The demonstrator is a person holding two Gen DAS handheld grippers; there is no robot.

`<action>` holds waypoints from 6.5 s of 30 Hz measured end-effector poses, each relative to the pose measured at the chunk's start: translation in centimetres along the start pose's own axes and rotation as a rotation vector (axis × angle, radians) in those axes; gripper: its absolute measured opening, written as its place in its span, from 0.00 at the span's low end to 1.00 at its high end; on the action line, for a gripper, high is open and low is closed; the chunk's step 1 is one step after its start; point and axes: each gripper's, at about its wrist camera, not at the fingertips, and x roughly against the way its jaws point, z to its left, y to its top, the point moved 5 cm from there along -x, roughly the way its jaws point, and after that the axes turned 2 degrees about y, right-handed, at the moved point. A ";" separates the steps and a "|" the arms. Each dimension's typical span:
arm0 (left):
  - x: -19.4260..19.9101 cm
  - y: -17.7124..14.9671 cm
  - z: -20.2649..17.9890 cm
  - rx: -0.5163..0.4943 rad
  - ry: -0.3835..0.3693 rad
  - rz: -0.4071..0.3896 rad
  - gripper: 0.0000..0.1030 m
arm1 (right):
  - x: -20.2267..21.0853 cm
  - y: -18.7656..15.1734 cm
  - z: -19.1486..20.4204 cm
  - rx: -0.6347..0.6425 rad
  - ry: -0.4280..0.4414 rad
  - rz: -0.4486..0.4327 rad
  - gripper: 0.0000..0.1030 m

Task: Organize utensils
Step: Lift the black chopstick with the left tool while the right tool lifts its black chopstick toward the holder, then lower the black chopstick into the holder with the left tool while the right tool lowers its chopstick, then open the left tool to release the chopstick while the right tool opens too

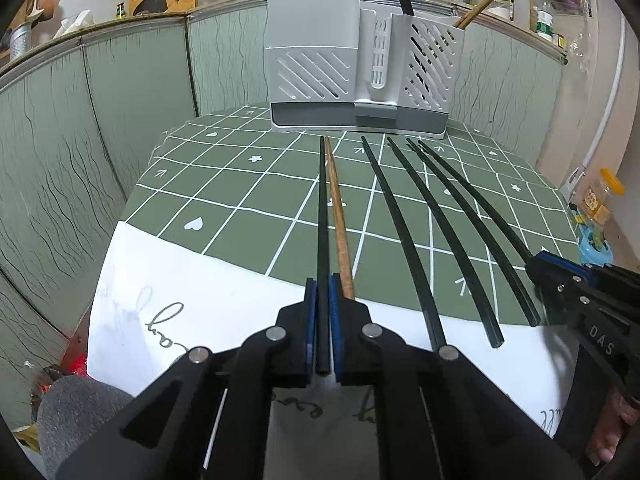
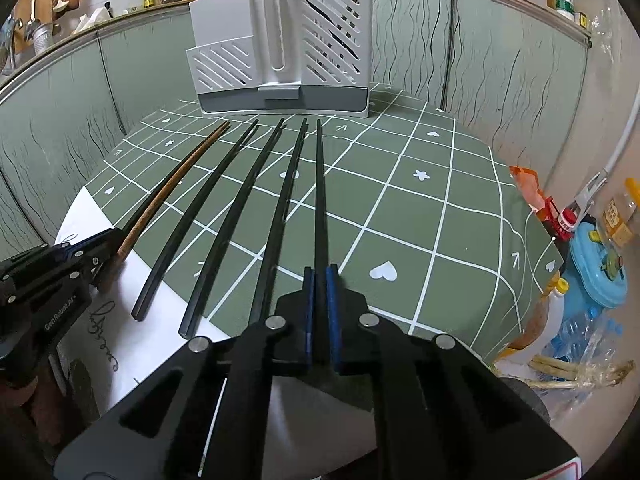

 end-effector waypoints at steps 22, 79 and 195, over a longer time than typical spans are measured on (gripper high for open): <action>2.0 1.4 2.1 0.028 -0.025 -0.034 0.08 | 1.1 0.8 -0.6 -0.005 0.018 0.003 0.06; 8.1 13.4 3.3 -0.040 -0.137 -0.152 0.08 | 10.0 12.9 -1.8 0.020 0.111 -0.147 0.06; 1.8 34.1 -5.7 -0.296 -0.390 -0.148 0.89 | 5.2 33.6 -9.2 0.049 0.257 -0.145 0.70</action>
